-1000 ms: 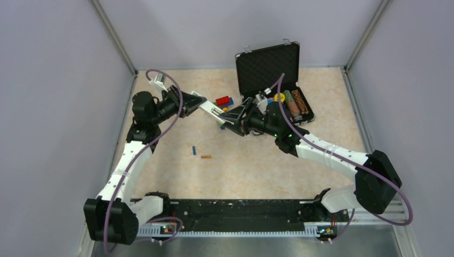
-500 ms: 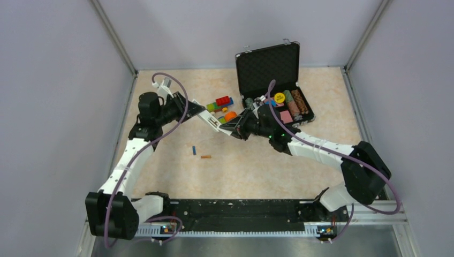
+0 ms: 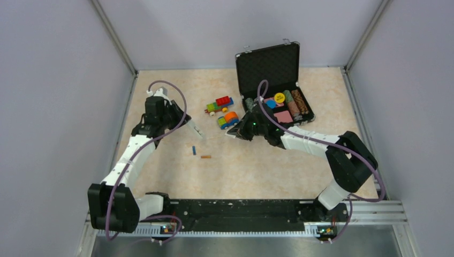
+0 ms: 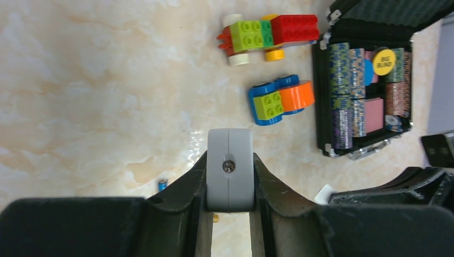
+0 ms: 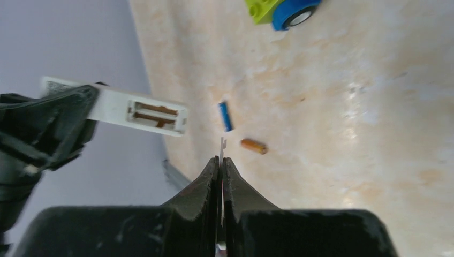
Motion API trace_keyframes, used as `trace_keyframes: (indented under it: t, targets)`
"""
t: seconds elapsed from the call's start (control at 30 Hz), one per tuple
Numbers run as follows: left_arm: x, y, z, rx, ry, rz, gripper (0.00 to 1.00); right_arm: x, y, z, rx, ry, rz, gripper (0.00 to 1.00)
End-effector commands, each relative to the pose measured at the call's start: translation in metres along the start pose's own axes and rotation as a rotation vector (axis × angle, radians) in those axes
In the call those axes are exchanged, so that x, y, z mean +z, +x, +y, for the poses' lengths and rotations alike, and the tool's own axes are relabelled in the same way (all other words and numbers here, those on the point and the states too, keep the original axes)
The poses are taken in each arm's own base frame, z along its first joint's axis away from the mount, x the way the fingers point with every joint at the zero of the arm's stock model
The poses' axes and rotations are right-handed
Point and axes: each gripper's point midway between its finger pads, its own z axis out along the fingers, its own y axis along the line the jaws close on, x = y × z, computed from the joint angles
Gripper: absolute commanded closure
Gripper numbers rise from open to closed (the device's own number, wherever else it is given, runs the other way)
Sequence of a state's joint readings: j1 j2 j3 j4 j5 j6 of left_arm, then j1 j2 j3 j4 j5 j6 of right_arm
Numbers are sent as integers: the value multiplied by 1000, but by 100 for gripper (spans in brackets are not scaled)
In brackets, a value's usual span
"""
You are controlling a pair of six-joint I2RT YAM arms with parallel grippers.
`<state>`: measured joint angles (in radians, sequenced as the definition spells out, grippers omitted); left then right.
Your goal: Load the batteries into the remote control
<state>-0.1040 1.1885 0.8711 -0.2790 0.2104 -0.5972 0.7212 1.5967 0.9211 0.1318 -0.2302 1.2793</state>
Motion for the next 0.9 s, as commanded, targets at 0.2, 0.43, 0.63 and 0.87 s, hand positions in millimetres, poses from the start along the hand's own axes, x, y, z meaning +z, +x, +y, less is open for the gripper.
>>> trace_keyframes:
  t: [0.2,0.43,0.63,0.87]
  targets:
    - [-12,-2,8,105,-12,-55,100,16,-31,-79,-421,323,-62,89]
    - [-30,13,-40,293,308,-23,100,13,-21,-117,-446,461,13,79]
    - [-52,13,-51,437,386,-61,100,2,-24,-95,-485,409,-23,69]
    - [-72,-30,-42,388,219,-266,100,21,25,-21,-809,108,115,60]
